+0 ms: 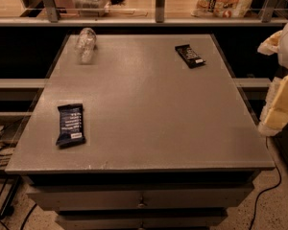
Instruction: Move rxbar chocolate near rxbar blueberry
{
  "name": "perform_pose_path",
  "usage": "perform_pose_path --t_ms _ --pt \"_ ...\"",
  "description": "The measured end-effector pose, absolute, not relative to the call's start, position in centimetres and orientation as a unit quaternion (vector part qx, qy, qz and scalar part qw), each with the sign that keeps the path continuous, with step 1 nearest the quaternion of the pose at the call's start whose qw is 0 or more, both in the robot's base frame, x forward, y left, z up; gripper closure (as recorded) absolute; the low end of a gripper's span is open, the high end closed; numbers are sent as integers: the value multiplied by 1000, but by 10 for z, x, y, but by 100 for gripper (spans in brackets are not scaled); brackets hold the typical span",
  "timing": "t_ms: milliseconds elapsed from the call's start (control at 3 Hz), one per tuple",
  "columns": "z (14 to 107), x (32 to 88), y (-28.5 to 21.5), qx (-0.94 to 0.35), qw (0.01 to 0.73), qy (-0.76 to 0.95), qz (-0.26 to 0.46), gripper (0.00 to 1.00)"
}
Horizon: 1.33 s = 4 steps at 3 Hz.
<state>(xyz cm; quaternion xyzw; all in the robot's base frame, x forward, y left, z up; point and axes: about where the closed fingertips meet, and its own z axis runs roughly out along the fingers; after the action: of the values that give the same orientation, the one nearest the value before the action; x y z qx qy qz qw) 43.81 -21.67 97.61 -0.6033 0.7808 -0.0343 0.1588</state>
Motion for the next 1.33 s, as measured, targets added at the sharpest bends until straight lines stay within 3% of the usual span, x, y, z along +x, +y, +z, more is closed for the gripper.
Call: perform_pose_path --t_ms 667,1333 --pt "982 445 -221 -593 188 782 -32 0" --pt "1016 485 -227 -581 325 747 0 0"
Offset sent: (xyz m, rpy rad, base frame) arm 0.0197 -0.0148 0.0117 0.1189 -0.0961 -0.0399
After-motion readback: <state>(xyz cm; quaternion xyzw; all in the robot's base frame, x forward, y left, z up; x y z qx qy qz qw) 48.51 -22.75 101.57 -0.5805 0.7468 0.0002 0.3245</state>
